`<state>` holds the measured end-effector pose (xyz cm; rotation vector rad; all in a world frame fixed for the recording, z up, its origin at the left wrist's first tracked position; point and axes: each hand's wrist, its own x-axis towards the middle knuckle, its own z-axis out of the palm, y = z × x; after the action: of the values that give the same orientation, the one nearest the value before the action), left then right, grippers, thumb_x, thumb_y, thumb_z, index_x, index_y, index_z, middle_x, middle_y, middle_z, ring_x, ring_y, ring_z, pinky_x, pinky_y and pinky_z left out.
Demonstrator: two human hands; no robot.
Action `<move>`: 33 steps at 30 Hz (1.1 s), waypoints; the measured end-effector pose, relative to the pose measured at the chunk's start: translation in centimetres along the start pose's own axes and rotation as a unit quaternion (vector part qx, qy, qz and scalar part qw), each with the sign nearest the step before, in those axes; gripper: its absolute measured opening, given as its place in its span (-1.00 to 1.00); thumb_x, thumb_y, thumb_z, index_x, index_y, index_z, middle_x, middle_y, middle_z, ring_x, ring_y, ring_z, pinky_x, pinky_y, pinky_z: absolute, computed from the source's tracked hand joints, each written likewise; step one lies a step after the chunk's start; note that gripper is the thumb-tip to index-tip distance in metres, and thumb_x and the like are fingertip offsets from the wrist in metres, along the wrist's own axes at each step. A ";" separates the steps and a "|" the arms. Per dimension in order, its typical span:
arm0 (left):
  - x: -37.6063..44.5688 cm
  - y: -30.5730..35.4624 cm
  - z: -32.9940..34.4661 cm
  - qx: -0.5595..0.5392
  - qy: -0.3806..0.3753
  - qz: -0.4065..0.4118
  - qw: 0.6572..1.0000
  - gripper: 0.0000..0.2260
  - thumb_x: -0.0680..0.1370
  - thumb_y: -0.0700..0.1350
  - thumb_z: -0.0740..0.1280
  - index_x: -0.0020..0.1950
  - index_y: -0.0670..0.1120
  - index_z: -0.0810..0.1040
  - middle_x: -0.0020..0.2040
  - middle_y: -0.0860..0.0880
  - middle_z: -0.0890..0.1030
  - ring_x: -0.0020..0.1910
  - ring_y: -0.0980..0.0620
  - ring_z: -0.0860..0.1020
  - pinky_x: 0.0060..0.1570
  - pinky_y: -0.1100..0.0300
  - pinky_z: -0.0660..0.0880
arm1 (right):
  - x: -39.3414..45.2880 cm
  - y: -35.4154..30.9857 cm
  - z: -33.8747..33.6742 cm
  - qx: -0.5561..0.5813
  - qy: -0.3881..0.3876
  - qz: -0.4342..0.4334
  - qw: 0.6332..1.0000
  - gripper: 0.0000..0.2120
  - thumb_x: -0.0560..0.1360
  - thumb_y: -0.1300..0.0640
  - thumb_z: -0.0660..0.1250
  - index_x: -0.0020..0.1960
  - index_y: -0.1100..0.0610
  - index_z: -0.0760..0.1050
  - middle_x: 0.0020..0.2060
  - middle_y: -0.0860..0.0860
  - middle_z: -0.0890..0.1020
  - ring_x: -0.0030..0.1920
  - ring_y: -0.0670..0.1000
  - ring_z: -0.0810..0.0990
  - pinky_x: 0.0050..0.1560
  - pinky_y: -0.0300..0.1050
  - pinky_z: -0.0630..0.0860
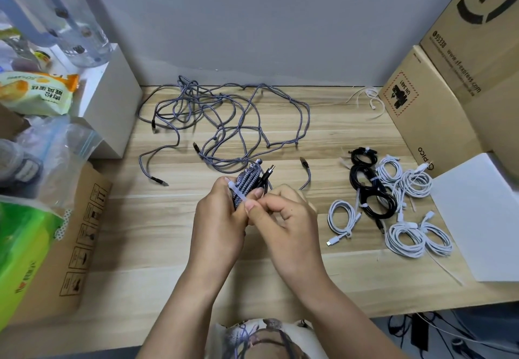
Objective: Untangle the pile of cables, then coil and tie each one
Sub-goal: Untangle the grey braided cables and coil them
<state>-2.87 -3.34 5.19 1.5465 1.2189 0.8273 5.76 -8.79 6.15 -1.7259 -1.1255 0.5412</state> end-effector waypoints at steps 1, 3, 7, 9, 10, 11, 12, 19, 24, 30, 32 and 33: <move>0.0 0.0 0.0 0.003 -0.002 0.001 1.000 -0.87 0.49 -0.15 0.39 -0.17 -0.02 0.45 -0.40 0.18 0.56 -0.46 0.12 0.44 -0.39 0.06 0.42 | 0.1 0.1 -0.1 -0.018 0.002 0.013 1.000 -0.65 0.36 -0.20 0.19 -0.33 0.04 0.57 -0.38 -0.13 0.46 -0.15 -0.05 0.47 0.02 0.07 0.33; 0.0 0.3 -0.1 -0.001 -0.007 -0.001 1.000 -0.88 0.49 -0.20 0.39 -0.16 -0.03 0.48 -0.35 0.24 0.59 -0.40 0.24 0.49 -0.34 0.12 0.43 | 0.2 0.2 -0.2 -0.016 -0.002 0.019 1.000 -0.66 0.36 -0.21 0.20 -0.32 0.03 0.57 -0.41 -0.15 0.41 -0.18 -0.04 0.44 -0.03 0.11 0.34; 0.1 0.2 -0.3 0.046 -0.016 0.013 0.999 -0.88 0.47 -0.23 0.35 -0.17 -0.04 0.46 -0.41 0.12 0.57 -0.41 0.10 0.49 -0.31 0.03 0.48 | 0.3 0.0 -0.4 0.066 -0.016 0.021 0.997 -0.75 0.39 -0.04 0.34 -0.37 0.08 0.53 -0.53 -0.12 0.34 -0.42 -0.13 0.30 -0.32 -0.08 0.30; -0.1 0.2 -0.1 0.091 -0.035 0.047 0.994 -0.85 0.47 -0.19 0.30 -0.23 0.01 0.38 -0.45 0.06 0.48 -0.41 -0.10 0.48 -0.34 -0.05 0.46 | 0.6 -0.2 -0.6 0.095 -0.028 0.048 0.994 -0.71 0.39 0.00 0.34 -0.43 0.13 0.50 -0.57 -0.06 0.31 -0.46 -0.14 0.24 -0.39 -0.10 0.24; -0.3 0.2 0.0 0.108 -0.051 0.066 0.991 -0.82 0.48 -0.16 0.29 -0.25 0.03 0.32 -0.43 0.06 0.45 -0.37 -0.17 0.49 -0.35 -0.06 0.45 | 0.8 -0.3 -0.7 0.095 -0.031 0.060 0.993 -0.68 0.39 -0.01 0.33 -0.45 0.15 0.47 -0.58 -0.04 0.29 -0.46 -0.12 0.22 -0.40 -0.11 0.21; -0.5 0.2 0.3 0.119 -0.064 0.078 0.988 -0.78 0.49 -0.13 0.28 -0.26 0.04 0.27 -0.43 0.06 0.43 -0.33 -0.19 0.48 -0.36 -0.04 0.44 | 1.1 -0.3 -0.9 0.084 -0.038 0.072 0.993 -0.66 0.38 -0.03 0.33 -0.45 0.17 0.45 -0.58 -0.02 0.28 -0.46 -0.10 0.21 -0.41 -0.12 0.20; -0.7 0.1 0.4 0.127 -0.070 0.086 0.986 -0.74 0.50 -0.13 0.29 -0.27 0.05 0.24 -0.44 0.07 0.40 -0.31 -0.17 0.46 -0.38 0.02 0.39 | 1.5 -0.3 -1.2 0.063 -0.051 0.081 0.993 -0.64 0.38 -0.05 0.35 -0.44 0.19 0.46 -0.58 0.01 0.30 -0.47 -0.08 0.23 -0.40 -0.12 0.22; -0.6 0.0 0.7 0.157 -0.083 0.144 0.974 -0.92 0.55 -0.15 0.28 -0.05 -0.05 0.37 -0.38 0.08 0.40 -0.30 -0.16 0.40 -0.38 0.17 0.13 | 2.6 -0.4 -2.2 -0.154 -0.003 0.001 0.988 -0.67 0.37 -0.26 0.27 -0.14 -0.01 0.56 -0.32 -0.18 0.44 -0.22 -0.08 0.44 -0.15 -0.12 0.29; -1.0 0.3 1.4 0.167 -0.072 0.179 0.967 -0.70 0.59 -0.11 0.20 0.32 -0.10 0.34 -0.15 -0.14 0.61 -0.17 -0.19 0.51 -0.32 0.12 0.25 | 2.9 -0.4 -2.0 -0.191 0.009 -0.065 0.979 -0.69 0.40 -0.21 0.17 -0.20 -0.06 0.59 -0.09 -0.17 0.55 0.02 -0.04 0.40 0.01 0.01 0.19; -0.4 -0.6 1.9 0.138 -0.123 0.097 0.978 -0.92 0.43 0.04 0.13 -0.20 0.11 0.39 -0.28 0.15 0.46 -0.29 0.19 0.47 -0.38 0.33 0.36 | 1.2 -1.6 -1.2 -0.063 -0.001 -0.146 0.987 -0.88 0.39 0.03 0.28 -0.26 0.05 0.52 -0.26 -0.10 0.60 -0.10 -0.01 0.52 0.04 -0.10 0.21; -0.6 0.3 1.6 0.048 -0.085 0.019 0.995 -0.84 0.52 -0.07 0.13 -0.27 0.11 0.32 -0.30 0.13 0.41 -0.37 0.27 0.46 -0.40 0.49 0.34 | 0.1 -1.9 -1.0 -0.021 -0.020 -0.175 0.984 -0.88 0.40 0.08 0.28 -0.27 0.09 0.52 -0.27 -0.08 0.59 -0.14 -0.02 0.53 0.05 -0.07 0.27; -0.7 0.7 1.1 0.011 -0.082 -0.033 0.996 -0.71 0.58 -0.25 0.10 -0.29 0.04 0.32 -0.33 0.13 0.42 -0.45 0.29 0.46 -0.45 0.52 0.34 | -0.3 -2.0 -0.9 0.003 -0.032 -0.187 0.982 -0.88 0.40 0.10 0.29 -0.26 0.11 0.53 -0.28 -0.06 0.59 -0.15 -0.01 0.53 0.05 -0.06 0.30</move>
<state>-1.86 -4.37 5.61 1.5513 1.1569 0.6324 5.41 -9.32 8.28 -1.4507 -1.4511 0.3663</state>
